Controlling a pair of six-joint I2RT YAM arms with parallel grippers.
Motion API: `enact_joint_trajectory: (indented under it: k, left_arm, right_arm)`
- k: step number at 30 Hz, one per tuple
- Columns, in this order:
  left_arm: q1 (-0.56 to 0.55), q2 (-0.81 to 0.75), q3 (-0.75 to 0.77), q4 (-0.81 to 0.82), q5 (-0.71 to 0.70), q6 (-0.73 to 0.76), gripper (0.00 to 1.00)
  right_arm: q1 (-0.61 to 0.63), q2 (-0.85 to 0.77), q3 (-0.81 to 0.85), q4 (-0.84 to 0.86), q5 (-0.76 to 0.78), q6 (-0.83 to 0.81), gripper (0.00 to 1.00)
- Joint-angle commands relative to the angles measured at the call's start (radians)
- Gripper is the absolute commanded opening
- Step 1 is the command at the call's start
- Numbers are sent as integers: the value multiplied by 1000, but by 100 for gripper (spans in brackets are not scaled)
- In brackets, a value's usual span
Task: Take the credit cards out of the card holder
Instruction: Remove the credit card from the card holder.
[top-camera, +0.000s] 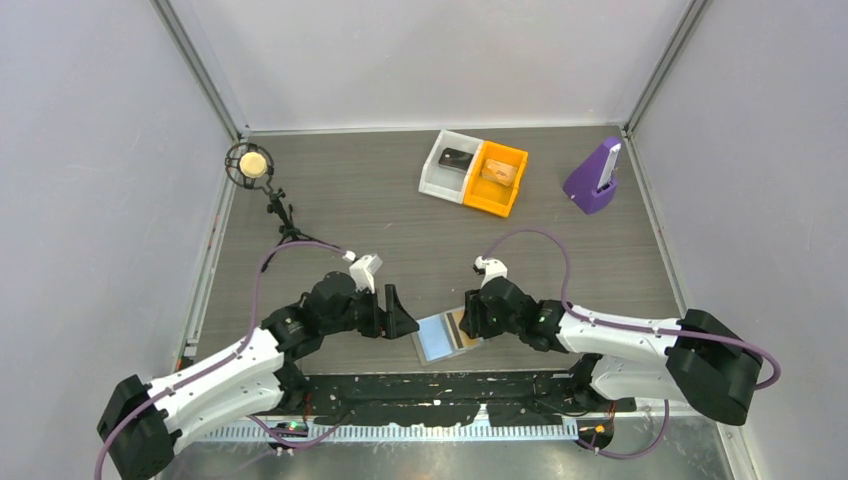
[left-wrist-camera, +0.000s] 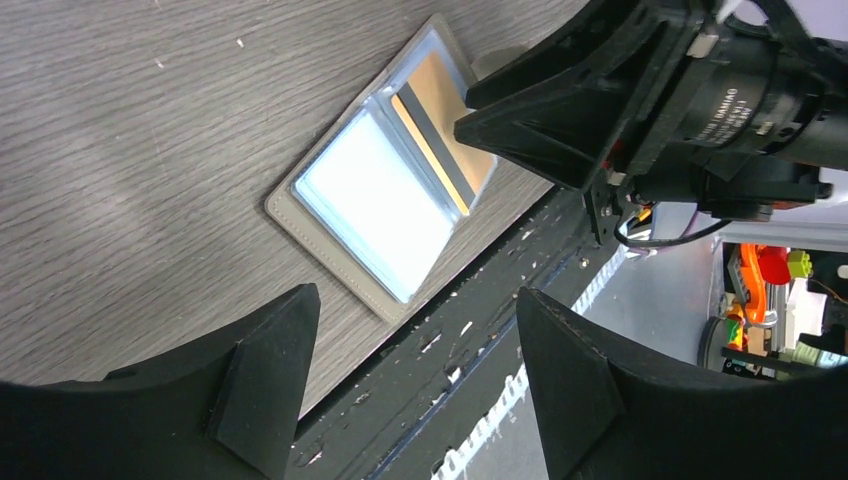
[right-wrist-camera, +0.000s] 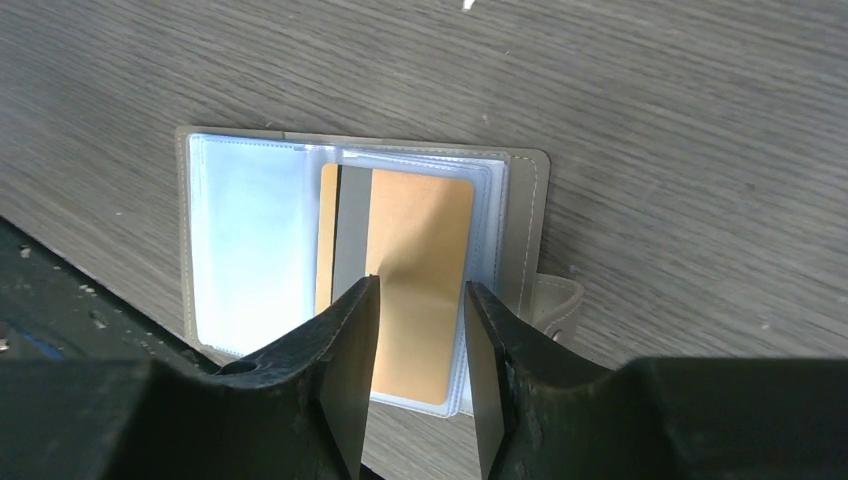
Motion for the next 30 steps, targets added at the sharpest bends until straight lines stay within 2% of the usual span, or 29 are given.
enact_joint_trajectory:
  k: [1, 11, 18, 23, 30]
  left_arm:
    - [-8, 28, -35, 140, -6, -33, 74]
    - [-45, 177, -47, 275, 11, -64, 67]
    - [-59, 238, -57, 298, -39, -64, 63]
    - [-60, 284, -95, 400, -63, -87, 58]
    - [-63, 391, -88, 514, -37, -100, 51]
  right_arm:
    - [9, -12, -52, 115, -76, 79, 42]
    - [28, 4, -111, 264, -142, 181, 32]
    - [31, -47, -118, 234, -113, 187, 31]
    - [31, -74, -111, 222, -107, 187, 29]
    - [31, 17, -124, 275, -81, 185, 25]
